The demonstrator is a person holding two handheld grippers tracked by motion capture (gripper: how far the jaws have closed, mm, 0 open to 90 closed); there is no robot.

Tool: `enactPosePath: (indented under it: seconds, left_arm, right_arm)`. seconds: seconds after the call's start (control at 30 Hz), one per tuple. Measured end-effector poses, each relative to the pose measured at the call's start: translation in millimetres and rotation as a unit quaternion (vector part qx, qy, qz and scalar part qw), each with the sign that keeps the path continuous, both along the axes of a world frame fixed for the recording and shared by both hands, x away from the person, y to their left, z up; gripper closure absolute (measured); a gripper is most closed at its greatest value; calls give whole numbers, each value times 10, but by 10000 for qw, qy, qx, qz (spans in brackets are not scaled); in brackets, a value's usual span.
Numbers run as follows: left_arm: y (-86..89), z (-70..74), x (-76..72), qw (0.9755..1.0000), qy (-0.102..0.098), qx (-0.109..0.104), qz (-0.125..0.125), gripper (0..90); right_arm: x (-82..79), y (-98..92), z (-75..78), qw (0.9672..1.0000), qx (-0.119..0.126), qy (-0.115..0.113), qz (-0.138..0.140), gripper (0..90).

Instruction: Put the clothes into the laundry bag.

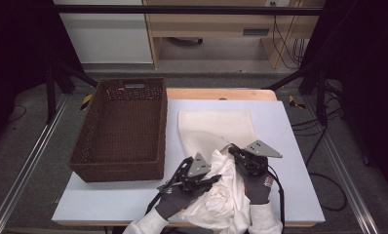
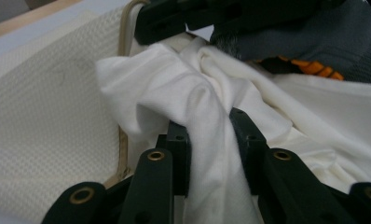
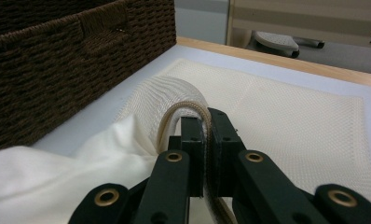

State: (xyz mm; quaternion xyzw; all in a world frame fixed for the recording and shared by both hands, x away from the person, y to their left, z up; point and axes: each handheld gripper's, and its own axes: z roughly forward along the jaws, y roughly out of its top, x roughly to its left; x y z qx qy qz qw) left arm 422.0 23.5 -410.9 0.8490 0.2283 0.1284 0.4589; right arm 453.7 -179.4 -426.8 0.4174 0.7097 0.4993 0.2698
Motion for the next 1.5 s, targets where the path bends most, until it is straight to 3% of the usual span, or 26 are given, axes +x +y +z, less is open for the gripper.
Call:
enactPosePath:
  seconds: [0.13,0.23,0.3,0.37,0.43,0.5,0.63,0.8,0.9,1.0,1.07,1.2,1.3,1.33,1.43,1.5]
  left_arm:
    - [-230,-72,140,9996,-26,265,99,651]
    - [-317,-215,288,9970,-75,705,316,610]
    - [-302,-311,387,9954,12,852,430,583]
    - [-267,-343,427,9959,76,786,450,558]
    - [-173,-381,486,9970,291,530,480,552]
    - [-99,-386,464,9976,336,337,500,501]
    - [28,-286,323,9986,193,202,460,289]
    - [263,-184,92,9991,184,77,372,184]
    - [348,-202,20,9991,226,39,360,190]
    - [360,-405,8,9960,834,-76,302,269]
    - [302,-480,23,9954,926,-20,256,372]
    - [259,-373,-42,9979,563,9,309,632]
    - [242,-288,-83,9985,460,-145,257,671]
    - [217,-232,-108,9989,344,-214,226,673]
    - [70,-83,-112,9996,22,-148,238,671]
    - [22,-54,-87,9996,-9,-108,253,667]
  right_arm:
    - [-14,-8,11,10000,26,-84,-16,866]
    - [-37,-14,43,9998,69,-197,47,866]
    - [-56,-21,72,9996,105,-250,57,866]
    - [-64,-33,85,9995,129,-268,55,866]
    - [-66,-61,96,9995,172,-251,67,866]
    - [-50,-52,65,9997,119,-195,58,866]
    - [-42,-57,48,9998,92,-142,47,865]
    - [-53,-73,47,9999,98,-129,60,865]
    - [-56,-72,44,9999,86,-122,56,864]
    - [-50,-45,26,9999,52,-96,56,865]
    - [-33,-26,3,9999,35,-65,71,865]
    - [-12,-2,-37,10000,-36,-15,77,865]
    - [-8,2,-53,10000,9,1,90,865]
    - [-8,4,-56,10000,-4,0,91,865]
    - [-9,-4,-49,9999,79,-10,78,865]
    - [-11,-7,-47,9999,76,-26,68,865]
